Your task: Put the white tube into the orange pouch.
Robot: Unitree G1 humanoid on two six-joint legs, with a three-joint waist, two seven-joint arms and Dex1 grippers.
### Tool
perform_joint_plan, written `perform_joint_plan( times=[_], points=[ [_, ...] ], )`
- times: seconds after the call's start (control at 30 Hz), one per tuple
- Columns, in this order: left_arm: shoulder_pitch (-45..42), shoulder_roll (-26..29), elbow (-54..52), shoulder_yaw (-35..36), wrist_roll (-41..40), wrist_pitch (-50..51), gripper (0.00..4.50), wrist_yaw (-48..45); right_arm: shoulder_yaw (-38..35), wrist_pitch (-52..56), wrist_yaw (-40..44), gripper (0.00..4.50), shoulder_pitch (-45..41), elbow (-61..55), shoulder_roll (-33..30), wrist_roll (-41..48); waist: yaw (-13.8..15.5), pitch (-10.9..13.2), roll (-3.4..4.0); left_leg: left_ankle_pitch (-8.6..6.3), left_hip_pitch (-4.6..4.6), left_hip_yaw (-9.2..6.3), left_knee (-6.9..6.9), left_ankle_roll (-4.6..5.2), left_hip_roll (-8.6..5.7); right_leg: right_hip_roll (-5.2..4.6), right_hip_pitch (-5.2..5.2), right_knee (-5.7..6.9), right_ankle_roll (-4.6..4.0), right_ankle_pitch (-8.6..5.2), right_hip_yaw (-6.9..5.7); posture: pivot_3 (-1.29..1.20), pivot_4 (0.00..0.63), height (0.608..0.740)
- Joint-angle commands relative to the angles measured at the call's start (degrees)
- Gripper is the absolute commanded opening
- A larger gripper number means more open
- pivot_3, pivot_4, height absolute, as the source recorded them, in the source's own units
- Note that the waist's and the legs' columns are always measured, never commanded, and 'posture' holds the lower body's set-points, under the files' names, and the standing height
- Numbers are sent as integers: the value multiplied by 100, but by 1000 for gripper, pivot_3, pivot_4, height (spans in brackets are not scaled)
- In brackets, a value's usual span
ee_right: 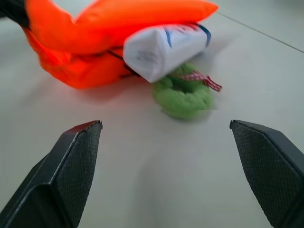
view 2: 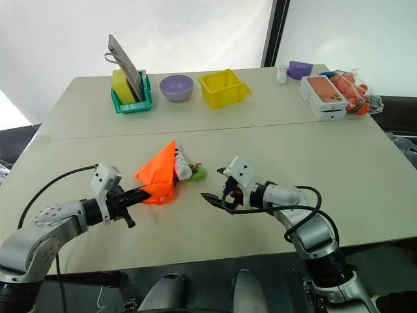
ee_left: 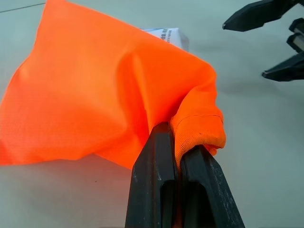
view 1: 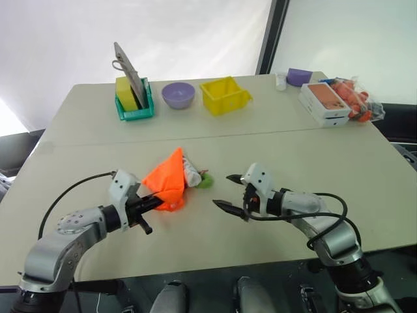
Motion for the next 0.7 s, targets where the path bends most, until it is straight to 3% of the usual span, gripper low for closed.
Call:
perform_joint_plan(
  times=[0.03,0.5,0.6,0.7],
  points=[
    [0,52,34,236,-15,-198,0,-68,157,-479,-92,4474,-224,263,138,-307,-5,0,0,0,0,0,-1,0,0,0,-1,0,0,0,0,0,150,740],
    [254,-24,35,358,-61,-292,0,-8,392,-1464,-424,4474,-942,2070,1166,-889,-11,-1,-1,1,3,-2,-4,0,0,1,-1,4,-21,15,1,0,150,740],
    [273,-67,-2,347,-84,-290,0,30,319,-1472,-441,3667,-981,2263,1283,-884,-13,0,0,1,3,-2,-5,0,0,2,-2,6,-22,16,1,0,150,740],
    [292,-94,-21,345,-101,-285,0,61,296,-1463,-419,2171,-972,2291,1284,-888,-14,0,0,1,3,-2,-5,0,0,2,-2,7,-22,16,1,0,150,740]
  ],
)
